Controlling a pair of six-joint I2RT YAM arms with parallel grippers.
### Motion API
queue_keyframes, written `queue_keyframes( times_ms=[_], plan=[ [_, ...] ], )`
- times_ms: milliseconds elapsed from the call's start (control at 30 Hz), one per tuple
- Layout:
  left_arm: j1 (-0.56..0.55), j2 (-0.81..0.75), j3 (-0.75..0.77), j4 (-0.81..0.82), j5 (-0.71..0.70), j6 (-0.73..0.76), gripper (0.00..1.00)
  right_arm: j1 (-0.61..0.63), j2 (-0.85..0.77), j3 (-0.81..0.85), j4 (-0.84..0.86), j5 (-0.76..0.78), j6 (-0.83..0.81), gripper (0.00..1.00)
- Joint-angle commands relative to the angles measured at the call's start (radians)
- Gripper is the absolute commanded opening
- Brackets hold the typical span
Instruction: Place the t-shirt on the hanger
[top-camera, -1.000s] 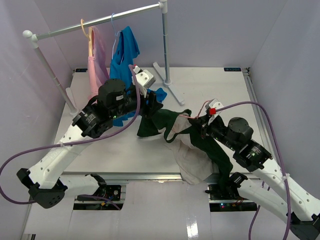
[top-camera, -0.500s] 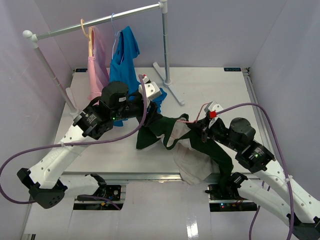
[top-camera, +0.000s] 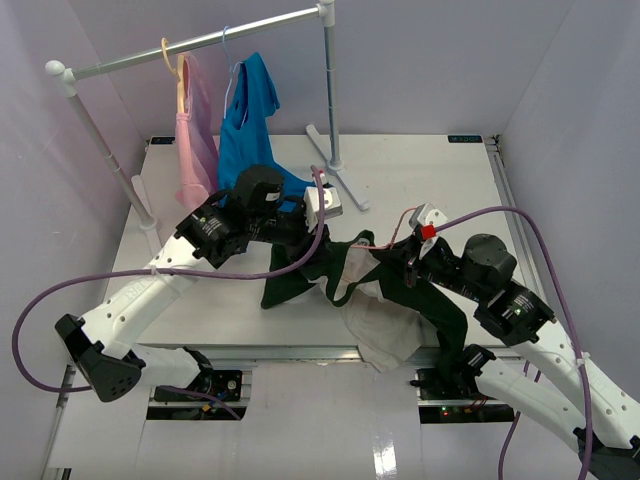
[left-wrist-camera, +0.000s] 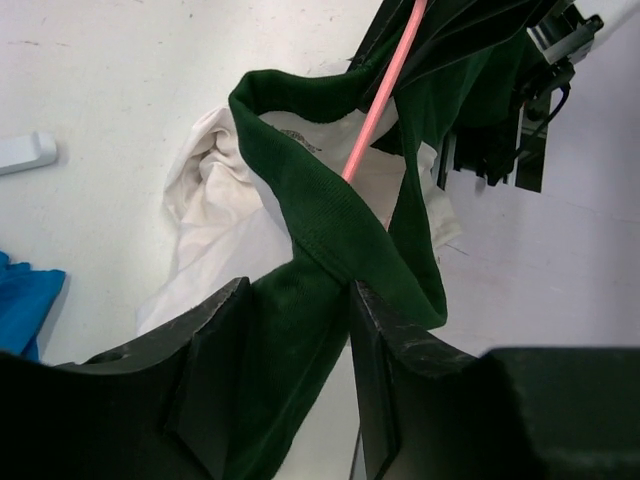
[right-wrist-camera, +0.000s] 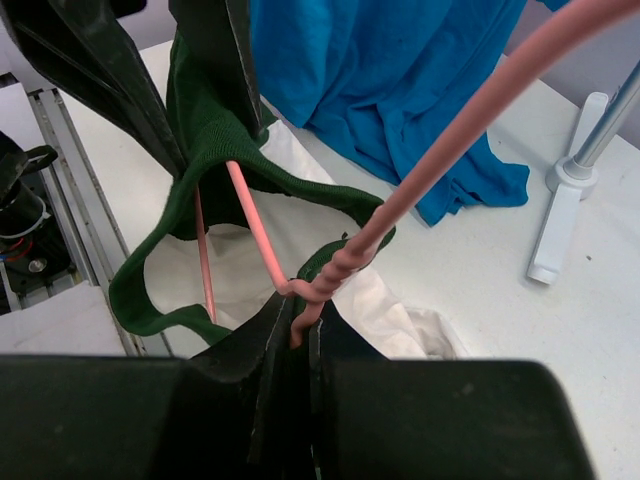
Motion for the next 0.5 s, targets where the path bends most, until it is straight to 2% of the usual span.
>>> queue_keyframes(
  times_ms=[0, 67, 100, 267, 400, 467],
  plan=[
    [-0.015, 0.014, 0.003, -0.010, 0.119, 0.030, 0.38, 0.004, 0.000, 0.067, 0.105, -0.057, 0.017, 0.08],
    [-0.021, 0.032, 0.006, -0.010, 0.128, 0.029, 0.25, 0.004, 0.011, 0.069, 0.115, -0.068, 0.019, 0.08],
    [-0.025, 0.042, 0.007, -0.010, 0.132, 0.030, 0.22, 0.004, 0.017, 0.068, 0.125, -0.076, 0.021, 0.08],
    [-0.034, 0.062, 0.016, -0.010, 0.151, 0.032, 0.23, 0.004, 0.040, 0.066, 0.150, -0.093, 0.027, 0.08],
    [-0.035, 0.050, 0.010, 0.011, 0.177, 0.031, 0.13, 0.004, 0.038, 0.059, 0.163, -0.082, 0.026, 0.08],
    [-0.036, 0.047, -0.001, 0.028, 0.204, 0.022, 0.13, 0.004, 0.045, 0.056, 0.180, -0.087, 0.032, 0.08]
  ],
)
